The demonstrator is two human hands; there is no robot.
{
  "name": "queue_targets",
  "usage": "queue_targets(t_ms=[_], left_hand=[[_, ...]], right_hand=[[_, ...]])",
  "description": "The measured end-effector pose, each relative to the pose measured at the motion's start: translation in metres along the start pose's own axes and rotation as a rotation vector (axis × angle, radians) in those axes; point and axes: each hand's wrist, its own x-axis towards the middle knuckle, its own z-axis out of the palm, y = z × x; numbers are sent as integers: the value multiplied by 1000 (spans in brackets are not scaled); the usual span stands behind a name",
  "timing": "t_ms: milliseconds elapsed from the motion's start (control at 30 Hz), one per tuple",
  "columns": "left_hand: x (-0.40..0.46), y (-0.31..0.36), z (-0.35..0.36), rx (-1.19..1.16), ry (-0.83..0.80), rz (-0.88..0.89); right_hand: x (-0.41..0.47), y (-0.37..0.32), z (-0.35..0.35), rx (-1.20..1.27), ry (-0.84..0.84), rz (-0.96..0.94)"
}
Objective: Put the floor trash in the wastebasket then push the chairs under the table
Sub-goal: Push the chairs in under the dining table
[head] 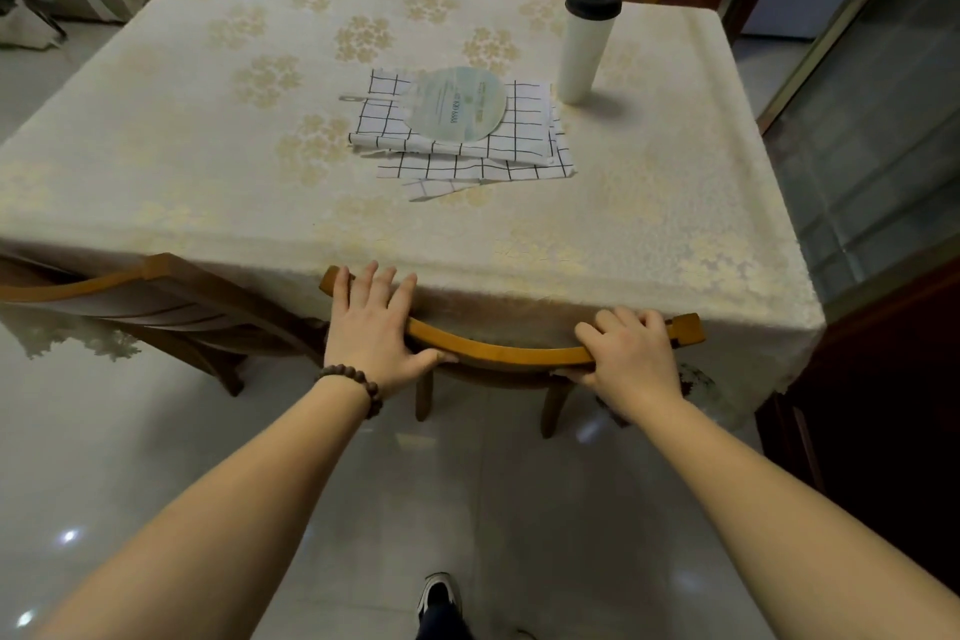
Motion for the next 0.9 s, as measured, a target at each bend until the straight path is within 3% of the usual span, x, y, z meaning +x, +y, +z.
queue_targets(t_ms=[167,567,733,900], left_hand=[[-10,23,4,-40,21,-10],[1,6,-7,-38,-81,2],[1,0,-17,-69,-186,55],[-11,2,-29,-246,-196,58]], right_hand=[[-9,23,3,-28,-8,-18],[1,-7,-11,-56,-163,181],[-3,-16,-16,-5,-184,252],[-21,-21,-25,157,-228,222]])
